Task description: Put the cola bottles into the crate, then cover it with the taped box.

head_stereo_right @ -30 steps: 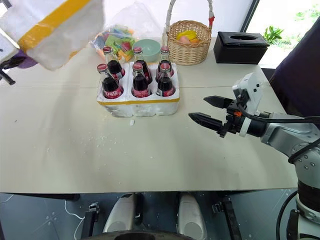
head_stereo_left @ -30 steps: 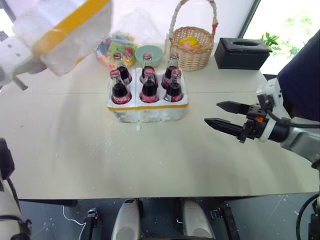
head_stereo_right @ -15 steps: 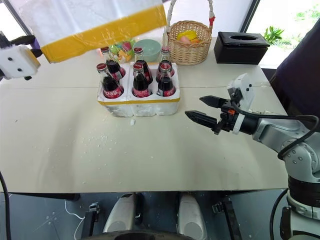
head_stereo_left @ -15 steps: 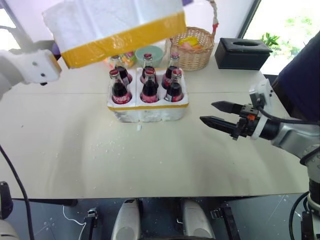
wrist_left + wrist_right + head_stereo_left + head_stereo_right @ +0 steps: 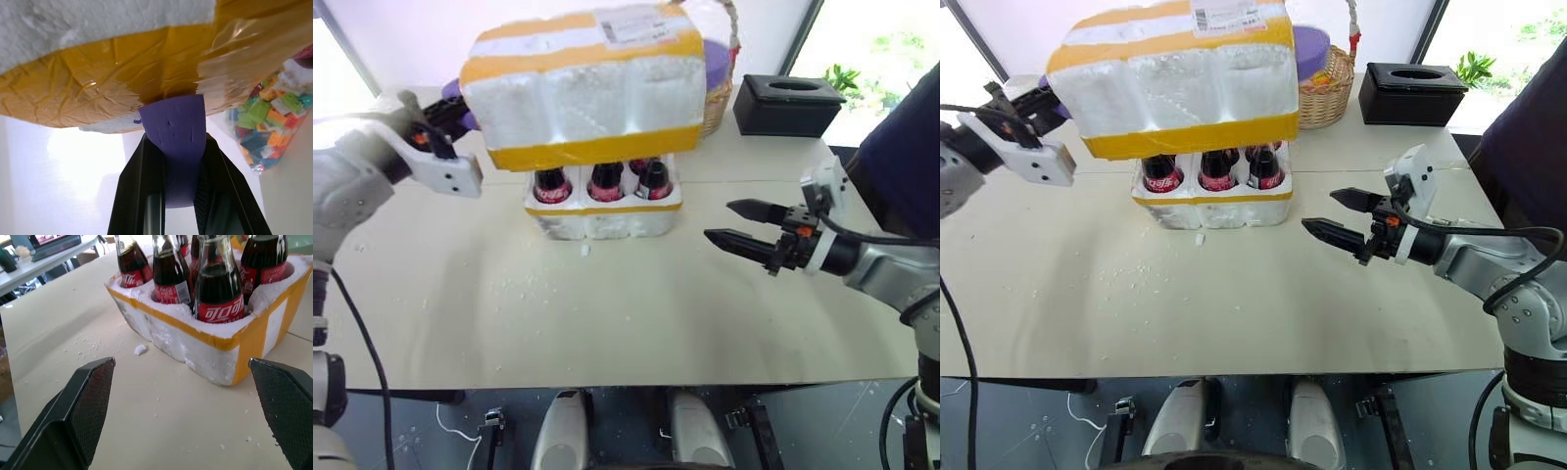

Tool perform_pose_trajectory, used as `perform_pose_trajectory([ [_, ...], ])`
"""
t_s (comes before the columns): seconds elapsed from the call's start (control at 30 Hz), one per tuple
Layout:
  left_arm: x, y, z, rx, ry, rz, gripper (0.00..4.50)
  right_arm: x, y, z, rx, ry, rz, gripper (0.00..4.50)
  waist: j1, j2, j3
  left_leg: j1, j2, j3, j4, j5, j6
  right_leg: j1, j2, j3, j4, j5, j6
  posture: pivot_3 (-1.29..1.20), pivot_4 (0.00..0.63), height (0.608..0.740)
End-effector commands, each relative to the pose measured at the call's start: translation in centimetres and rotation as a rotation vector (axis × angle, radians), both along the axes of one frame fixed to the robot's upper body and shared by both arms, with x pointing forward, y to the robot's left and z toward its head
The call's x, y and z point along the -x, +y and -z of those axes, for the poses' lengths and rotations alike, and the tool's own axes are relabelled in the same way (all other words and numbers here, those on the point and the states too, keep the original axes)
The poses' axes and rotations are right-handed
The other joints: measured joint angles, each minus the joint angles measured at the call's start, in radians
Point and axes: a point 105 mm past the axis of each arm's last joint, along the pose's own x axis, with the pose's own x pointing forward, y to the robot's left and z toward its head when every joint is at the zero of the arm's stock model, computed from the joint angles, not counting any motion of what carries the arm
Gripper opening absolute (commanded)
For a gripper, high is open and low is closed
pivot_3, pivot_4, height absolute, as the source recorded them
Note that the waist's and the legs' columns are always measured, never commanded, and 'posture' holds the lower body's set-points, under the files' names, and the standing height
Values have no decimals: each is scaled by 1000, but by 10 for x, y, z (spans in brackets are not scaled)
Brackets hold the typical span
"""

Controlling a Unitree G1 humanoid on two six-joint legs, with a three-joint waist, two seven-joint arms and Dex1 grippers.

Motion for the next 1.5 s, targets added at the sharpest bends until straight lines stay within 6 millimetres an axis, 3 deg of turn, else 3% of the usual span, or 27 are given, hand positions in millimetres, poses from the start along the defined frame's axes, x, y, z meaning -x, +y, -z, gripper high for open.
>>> perform_pose_trajectory([
  [0.03,-3,-3,11,-66,-4,-1,188,5,0,-14,-17,-71,5,4500,0,0,0,0,0,0,0,0,0,0,0,0,0,0,0,0,150,740],
  [0.3,-3,1,1,-12,-18,-7,188,5,-1,-12,-14,-69,22,4500,0,0,0,0,0,0,0,0,0,0,0,0,0,0,0,0,150,740],
  [0.67,22,18,-30,-25,-79,4,188,0,3,-7,-24,-65,16,4500,-2,0,0,0,0,0,0,0,0,0,0,0,0,0,0,0,150,740],
  [0.87,22,29,-21,-34,-57,-28,188,-2,6,-6,-32,-67,2,4500,-3,0,0,0,0,0,0,0,0,-1,0,0,0,0,0,0,150,740],
  [1.17,2,8,-8,-44,-63,30,188,-2,7,-9,-37,-72,-1,4500,0,0,0,0,0,1,0,0,0,0,0,0,0,0,0,0,150,740],
  [1.33,-8,-1,-13,-44,-87,53,188,-1,5,-9,-39,-74,12,4500,-1,0,0,0,0,1,0,0,0,0,0,0,0,0,0,0,150,740],
  [1.5,-1,14,-21,-61,-97,26,188,0,3,-8,-41,-76,27,4500,-6,0,0,0,0,1,-1,0,0,-2,0,0,0,0,0,0,150,740],
])
